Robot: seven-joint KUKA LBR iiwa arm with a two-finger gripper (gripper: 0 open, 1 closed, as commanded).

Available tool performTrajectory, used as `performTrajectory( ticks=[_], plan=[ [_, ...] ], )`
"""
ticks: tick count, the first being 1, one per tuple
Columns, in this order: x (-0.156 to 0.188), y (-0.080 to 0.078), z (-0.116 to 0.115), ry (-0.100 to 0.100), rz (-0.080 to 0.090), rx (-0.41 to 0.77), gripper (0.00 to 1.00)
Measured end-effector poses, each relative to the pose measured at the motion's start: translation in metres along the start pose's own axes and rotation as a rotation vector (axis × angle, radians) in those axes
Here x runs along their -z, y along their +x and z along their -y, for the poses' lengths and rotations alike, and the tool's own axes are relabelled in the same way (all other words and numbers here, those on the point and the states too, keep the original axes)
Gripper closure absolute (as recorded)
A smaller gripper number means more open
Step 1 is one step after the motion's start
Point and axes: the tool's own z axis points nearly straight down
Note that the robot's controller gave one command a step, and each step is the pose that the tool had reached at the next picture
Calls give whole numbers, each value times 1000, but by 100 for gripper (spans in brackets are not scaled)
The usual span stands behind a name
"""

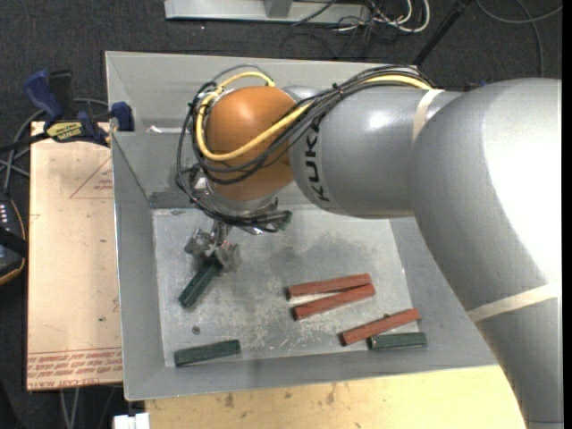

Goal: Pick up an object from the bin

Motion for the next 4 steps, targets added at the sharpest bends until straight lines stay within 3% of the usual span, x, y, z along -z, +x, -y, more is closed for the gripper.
performTrajectory(
  ticks=[1,2,3,4],
  plan=[
    [164,20,-37,6,6,-129,100],
    [159,21,-37,0,-1,-131,0],
    [-9,38,-60,-7,-6,187,0],
    [-5,36,-58,-2,-2,186,100]
  ],
)
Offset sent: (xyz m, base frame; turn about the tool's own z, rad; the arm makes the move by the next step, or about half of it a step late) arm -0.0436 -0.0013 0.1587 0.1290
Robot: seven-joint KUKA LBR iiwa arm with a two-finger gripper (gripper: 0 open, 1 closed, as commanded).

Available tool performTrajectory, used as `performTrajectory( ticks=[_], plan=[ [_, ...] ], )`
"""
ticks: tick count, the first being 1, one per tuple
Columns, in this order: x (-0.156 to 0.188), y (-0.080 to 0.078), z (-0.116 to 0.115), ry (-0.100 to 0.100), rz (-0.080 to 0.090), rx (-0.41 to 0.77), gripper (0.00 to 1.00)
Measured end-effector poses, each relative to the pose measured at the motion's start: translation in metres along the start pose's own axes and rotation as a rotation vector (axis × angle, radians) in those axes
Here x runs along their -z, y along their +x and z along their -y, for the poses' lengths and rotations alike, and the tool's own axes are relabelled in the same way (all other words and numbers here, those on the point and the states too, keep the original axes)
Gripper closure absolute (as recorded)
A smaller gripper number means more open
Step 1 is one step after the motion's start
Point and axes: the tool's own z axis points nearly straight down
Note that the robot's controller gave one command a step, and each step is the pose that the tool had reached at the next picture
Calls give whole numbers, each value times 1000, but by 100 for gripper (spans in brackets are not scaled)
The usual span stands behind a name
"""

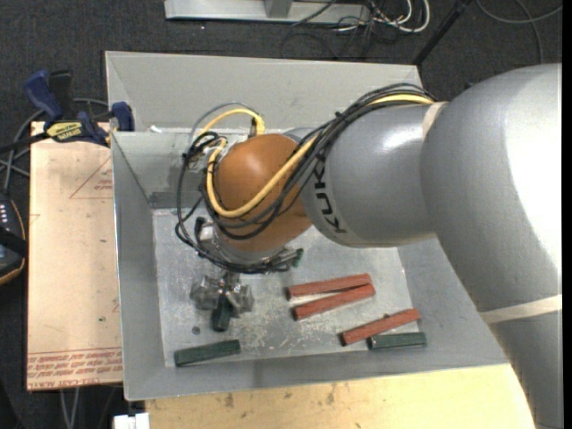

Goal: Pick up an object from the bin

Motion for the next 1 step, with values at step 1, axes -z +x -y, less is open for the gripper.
performTrajectory(
  ticks=[1],
  plan=[
    [159,23,-17,6,2,334,100]
  ],
)
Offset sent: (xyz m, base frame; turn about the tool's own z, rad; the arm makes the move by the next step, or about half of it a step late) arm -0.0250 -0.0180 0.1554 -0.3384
